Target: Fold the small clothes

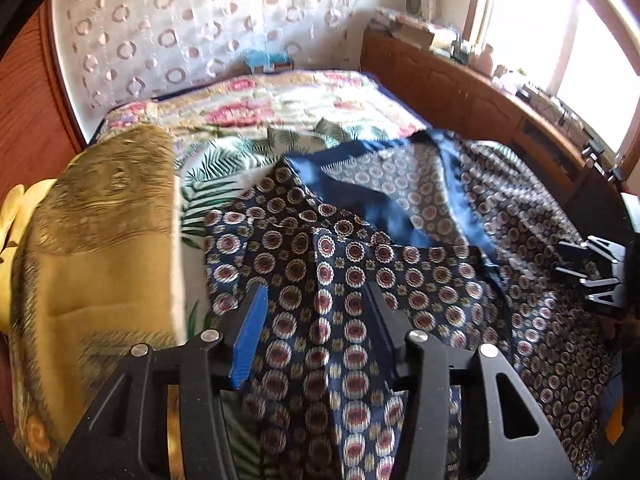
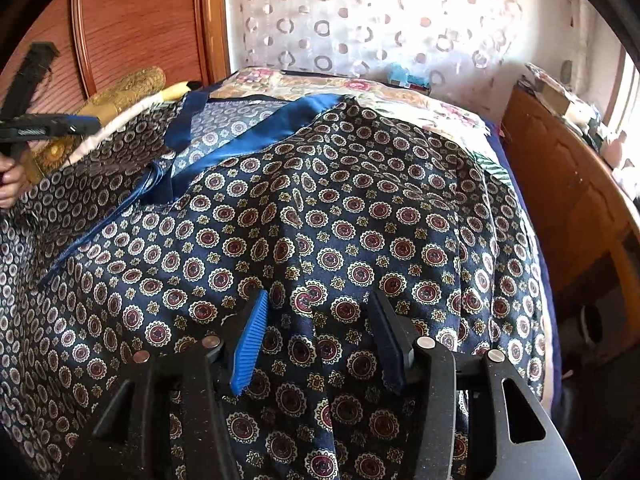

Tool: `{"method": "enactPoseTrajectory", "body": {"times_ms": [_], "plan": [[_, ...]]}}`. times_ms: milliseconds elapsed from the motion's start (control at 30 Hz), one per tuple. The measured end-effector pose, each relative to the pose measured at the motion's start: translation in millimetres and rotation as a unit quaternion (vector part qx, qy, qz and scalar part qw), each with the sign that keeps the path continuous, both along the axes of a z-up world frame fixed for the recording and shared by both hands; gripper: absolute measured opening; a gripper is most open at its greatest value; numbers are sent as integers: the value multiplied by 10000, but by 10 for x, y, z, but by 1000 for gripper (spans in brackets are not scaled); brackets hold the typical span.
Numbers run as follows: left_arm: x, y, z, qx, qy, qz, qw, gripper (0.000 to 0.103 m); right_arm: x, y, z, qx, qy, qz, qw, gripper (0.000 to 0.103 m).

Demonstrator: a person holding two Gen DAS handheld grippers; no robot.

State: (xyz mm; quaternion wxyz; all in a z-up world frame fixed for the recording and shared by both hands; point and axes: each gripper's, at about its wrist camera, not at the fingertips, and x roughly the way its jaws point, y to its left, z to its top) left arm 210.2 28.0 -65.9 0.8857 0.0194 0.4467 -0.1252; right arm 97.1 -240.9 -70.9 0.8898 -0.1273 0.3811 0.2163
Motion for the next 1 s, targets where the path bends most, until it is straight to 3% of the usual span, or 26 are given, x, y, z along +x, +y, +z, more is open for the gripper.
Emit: {"method": "enactPoseTrajectory", "body": {"times_ms": [267,333,467,567,700,1000], "plan": [[360,-187,-255,326,431,-88,9985,49,84,-84,-59,59,11,-44,10000,57],[386,-197,-287,352,420,-66,9985,43,104,-106,-46,53,9,-45,10000,58],[380,-249,-280,365,382,-154,9985,6,101,-100,-38,56,11,-46,10000,58],[357,-286,-261,538,354,-285,9975,2,100,-100,-38,57,8,-46,10000,58],[268,-160,-14,523,11,-167,9985,1,100,-99,-39,56,5,-47,10000,58],[145,690,731,533,-814,680,9929,1,99,-97,-40,56,1,-49,10000,58]]}}
